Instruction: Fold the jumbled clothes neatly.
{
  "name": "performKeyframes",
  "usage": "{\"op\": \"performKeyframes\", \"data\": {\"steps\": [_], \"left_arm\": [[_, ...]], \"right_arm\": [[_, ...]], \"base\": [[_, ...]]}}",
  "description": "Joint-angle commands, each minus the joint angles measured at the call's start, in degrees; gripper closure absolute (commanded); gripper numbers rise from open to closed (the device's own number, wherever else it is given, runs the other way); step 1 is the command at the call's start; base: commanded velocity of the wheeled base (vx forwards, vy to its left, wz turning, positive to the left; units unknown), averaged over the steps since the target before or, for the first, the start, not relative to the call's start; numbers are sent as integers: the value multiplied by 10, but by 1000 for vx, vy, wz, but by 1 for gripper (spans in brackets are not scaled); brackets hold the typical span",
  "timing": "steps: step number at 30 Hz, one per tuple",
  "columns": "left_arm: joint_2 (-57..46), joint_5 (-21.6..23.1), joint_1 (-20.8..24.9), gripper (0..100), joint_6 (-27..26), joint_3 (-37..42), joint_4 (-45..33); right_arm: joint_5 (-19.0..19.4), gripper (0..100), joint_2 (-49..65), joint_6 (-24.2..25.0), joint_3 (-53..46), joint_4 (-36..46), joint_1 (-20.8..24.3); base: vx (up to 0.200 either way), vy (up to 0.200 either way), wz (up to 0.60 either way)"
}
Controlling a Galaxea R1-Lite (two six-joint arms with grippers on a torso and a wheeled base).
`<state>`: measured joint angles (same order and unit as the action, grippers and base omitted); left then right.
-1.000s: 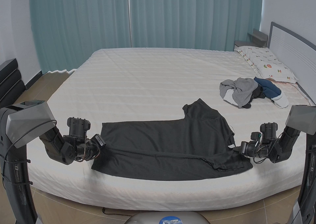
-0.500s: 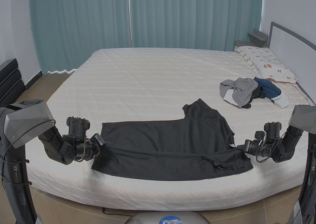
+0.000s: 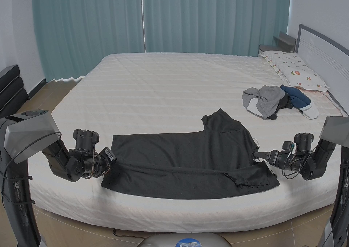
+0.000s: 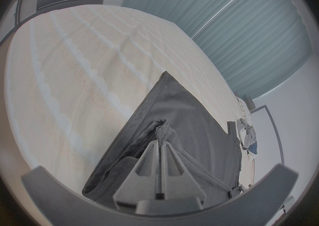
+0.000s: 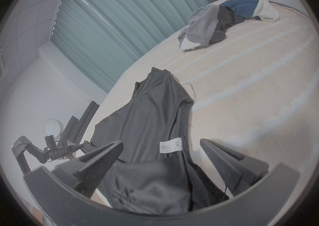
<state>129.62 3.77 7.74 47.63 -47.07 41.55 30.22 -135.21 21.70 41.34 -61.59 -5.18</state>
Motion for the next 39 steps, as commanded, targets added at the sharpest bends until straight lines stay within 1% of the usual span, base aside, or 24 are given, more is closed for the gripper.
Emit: {"op": "performKeyframes", "data": {"steps": [1, 2, 6, 13, 14, 15, 16, 18, 22, 30, 34, 37, 38, 39], "left_arm": [[2, 0, 0, 100, 1, 1, 0], [0, 0, 0, 100, 1, 4, 0], [-2, 0, -1, 100, 1, 6, 0], [-4, 0, -1, 100, 0, 11, 0], [-4, 0, -2, 100, 0, 12, 0], [-4, 0, -2, 100, 0, 12, 0], [-3, 0, -4, 100, 0, 11, 0], [-3, 0, -4, 100, 0, 12, 0], [-3, 0, -4, 100, 0, 12, 0], [-4, -1, -4, 100, 0, 12, 0], [-4, 0, -4, 100, 0, 12, 0], [-4, 0, -4, 100, 0, 12, 0], [-4, 0, -4, 100, 0, 12, 0], [-4, 0, -4, 100, 0, 12, 0]], "right_arm": [[7, 0, 13, -2, -2, -1, 2], [13, 0, 17, -2, 1, 0, 7], [16, 0, 16, -3, 3, 2, 28], [16, 0, 2, -15, 11, 1, 34], [16, 0, -4, -26, 10, -1, 33], [16, 0, -4, -26, 10, -1, 33], [18, 0, -12, -40, 9, -1, 30], [17, 0, -22, -45, 11, -2, 27], [18, 0, -27, -45, 12, -3, 19], [34, 0, -22, -44, 3, -9, 4], [56, 0, -21, -45, -22, -31, -4], [57, 0, -24, -46, -36, -46, -7], [57, 100, -24, -46, -36, -46, -7], [58, 100, -26, -46, -42, -54, -11]], "base": [[0, 0, 0], [0, 0, 0], [0, 0, 0], [0, 0, 0], [0, 0, 0], [0, 0, 0], [0, 0, 0], [0, 0, 0], [0, 0, 0], [0, 0, 0], [0, 0, 0], [0, 0, 0], [0, 0, 0], [0, 0, 0]]}}
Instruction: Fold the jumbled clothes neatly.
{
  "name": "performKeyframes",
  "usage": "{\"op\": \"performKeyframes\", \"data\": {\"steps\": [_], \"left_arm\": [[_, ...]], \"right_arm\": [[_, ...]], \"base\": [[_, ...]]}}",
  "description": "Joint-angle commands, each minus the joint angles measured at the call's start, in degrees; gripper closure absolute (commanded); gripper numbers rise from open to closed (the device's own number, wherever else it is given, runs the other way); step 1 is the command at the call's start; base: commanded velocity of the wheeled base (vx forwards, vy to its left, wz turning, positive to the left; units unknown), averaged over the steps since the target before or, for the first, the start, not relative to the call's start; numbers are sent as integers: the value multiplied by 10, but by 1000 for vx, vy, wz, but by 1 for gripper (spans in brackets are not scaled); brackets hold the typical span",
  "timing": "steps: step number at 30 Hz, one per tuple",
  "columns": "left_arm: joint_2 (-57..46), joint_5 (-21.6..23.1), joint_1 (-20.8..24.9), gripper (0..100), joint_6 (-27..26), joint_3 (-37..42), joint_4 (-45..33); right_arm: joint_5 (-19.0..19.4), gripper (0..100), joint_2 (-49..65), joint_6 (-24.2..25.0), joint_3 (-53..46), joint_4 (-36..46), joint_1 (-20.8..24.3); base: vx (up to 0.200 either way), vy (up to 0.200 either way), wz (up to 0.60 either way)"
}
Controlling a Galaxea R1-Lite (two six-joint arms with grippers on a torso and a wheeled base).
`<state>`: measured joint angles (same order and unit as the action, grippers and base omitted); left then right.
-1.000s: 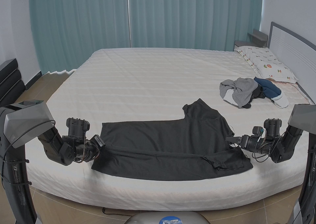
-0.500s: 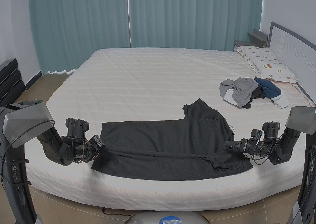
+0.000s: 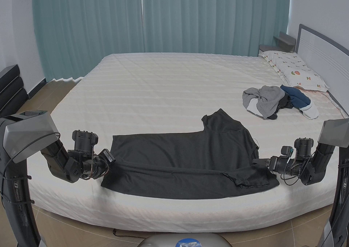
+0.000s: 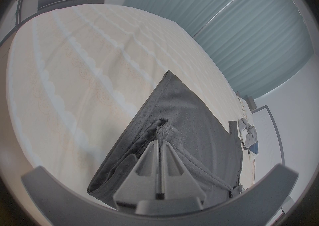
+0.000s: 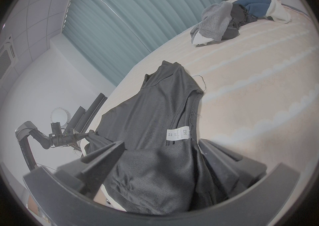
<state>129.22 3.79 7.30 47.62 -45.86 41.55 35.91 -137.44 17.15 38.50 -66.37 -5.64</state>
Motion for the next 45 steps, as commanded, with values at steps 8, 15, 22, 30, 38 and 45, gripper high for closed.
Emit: {"op": "performKeyframes", "data": {"steps": [8, 15, 22, 30, 38, 45], "left_arm": [[0, 0, 0, 100, 0, 0, 0], [-12, -1, 0, 100, 0, 4, -1], [-45, -1, 0, 100, -2, 31, 1], [-96, -2, 0, 100, -9, 65, -1], [-144, -1, 2, 100, -7, 118, 1], [-178, 2, 2, 100, -2, 159, 2]], "right_arm": [[1, 100, -22, -24, -20, -16, -11], [3, 100, -13, -17, -29, -27, -23], [17, 100, 23, 4, -63, -68, -40], [34, 100, 68, 27, -130, -122, -49], [42, 100, 99, 53, -178, -173, -55], [75, 100, 150, 61, -235, -194, -77]], "base": [[0, 0, 0], [0, 0, 0], [0, 0, 0], [0, 0, 0], [0, 0, 0], [0, 0, 0]]}}
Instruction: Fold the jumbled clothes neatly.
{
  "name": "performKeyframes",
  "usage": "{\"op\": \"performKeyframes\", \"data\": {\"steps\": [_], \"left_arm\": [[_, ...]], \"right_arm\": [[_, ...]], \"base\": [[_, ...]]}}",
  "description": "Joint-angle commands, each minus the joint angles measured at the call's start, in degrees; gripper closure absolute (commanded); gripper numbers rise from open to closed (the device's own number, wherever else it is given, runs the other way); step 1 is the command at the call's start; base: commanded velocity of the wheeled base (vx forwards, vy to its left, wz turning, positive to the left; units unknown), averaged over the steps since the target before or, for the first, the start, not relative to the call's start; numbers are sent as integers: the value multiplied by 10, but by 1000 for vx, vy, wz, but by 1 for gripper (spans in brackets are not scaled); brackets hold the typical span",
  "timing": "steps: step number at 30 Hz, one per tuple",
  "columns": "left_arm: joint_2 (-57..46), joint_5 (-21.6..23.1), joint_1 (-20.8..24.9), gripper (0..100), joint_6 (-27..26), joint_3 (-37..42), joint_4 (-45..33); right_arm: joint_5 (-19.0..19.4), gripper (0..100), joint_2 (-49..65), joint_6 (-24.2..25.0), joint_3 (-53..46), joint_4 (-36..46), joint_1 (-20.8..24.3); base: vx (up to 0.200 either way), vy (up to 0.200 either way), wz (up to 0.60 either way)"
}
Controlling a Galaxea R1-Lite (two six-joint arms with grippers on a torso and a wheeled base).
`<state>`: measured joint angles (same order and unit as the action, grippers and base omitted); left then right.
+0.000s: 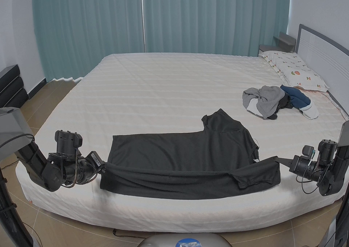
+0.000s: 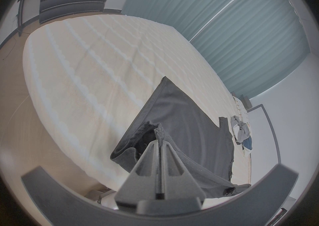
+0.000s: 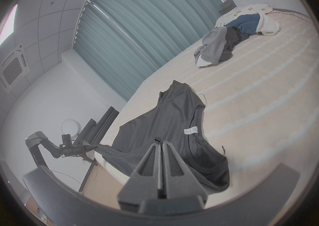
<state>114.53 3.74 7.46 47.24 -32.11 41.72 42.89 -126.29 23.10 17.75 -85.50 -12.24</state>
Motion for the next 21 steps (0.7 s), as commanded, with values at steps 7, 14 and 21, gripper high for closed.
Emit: {"op": "performKeyframes", "data": {"steps": [7, 14, 21], "left_arm": [[-53, 8, 2, 100, 2, 48, 0], [-51, 15, 2, 100, 6, 42, -5], [0, 14, -1, 100, 18, -1, -5]], "right_arm": [[33, 100, 76, 0, -71, -5, -28], [34, 100, 68, 1, -69, -4, -24], [26, 100, 10, 3, -7, 3, -4]], "base": [[0, 0, 0], [0, 0, 0], [0, 0, 0]]}}
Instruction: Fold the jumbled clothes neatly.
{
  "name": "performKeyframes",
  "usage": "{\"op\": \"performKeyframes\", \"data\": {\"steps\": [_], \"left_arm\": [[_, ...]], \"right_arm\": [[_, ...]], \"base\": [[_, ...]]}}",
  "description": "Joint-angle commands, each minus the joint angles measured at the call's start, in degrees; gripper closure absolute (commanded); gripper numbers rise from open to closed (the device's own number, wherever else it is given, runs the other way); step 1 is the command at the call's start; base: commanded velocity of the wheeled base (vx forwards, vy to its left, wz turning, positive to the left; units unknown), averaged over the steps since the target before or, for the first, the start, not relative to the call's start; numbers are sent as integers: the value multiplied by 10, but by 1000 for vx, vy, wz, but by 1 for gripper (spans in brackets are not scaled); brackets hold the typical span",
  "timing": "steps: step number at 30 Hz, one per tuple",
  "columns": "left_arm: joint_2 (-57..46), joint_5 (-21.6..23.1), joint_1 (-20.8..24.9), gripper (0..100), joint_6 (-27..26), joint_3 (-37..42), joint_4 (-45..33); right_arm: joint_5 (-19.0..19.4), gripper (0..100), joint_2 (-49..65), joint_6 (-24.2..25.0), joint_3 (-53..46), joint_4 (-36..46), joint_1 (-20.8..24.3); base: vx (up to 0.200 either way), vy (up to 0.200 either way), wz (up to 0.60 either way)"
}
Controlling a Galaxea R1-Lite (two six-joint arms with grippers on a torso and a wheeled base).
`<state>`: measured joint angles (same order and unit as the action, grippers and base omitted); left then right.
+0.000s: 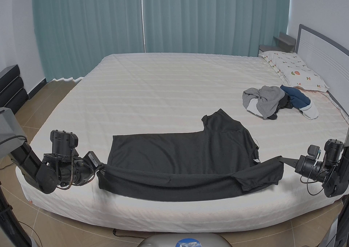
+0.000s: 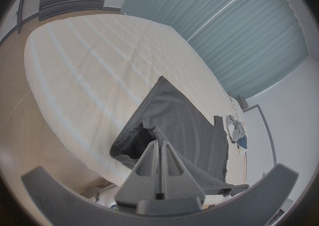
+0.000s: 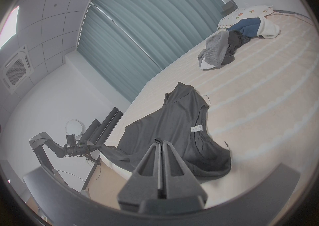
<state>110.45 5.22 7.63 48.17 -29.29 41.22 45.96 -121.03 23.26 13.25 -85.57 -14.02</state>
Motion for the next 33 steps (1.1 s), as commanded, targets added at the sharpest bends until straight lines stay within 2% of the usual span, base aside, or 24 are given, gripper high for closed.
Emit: {"op": "performKeyframes", "data": {"steps": [1, 10, 14, 23, 33], "left_arm": [[42, -1, -2, 100, 9, -30, 0], [115, -9, -4, 100, 11, -85, 0], [138, -10, -7, 100, 11, -102, 0], [169, -16, -7, 100, 11, -130, 1], [191, -25, -7, 100, 11, -145, 1]], "right_arm": [[-4, 100, -45, 0, 40, 4, 14], [-23, 100, -108, 1, 112, 19, 38], [-49, 100, -121, 1, 154, 54, 53], [-79, 100, -140, 1, 222, 108, 65], [-81, 100, -165, 1, 227, 108, 68]], "base": [[0, 0, 0], [0, 0, 0], [0, 0, 0], [0, 0, 0], [0, 0, 0]]}}
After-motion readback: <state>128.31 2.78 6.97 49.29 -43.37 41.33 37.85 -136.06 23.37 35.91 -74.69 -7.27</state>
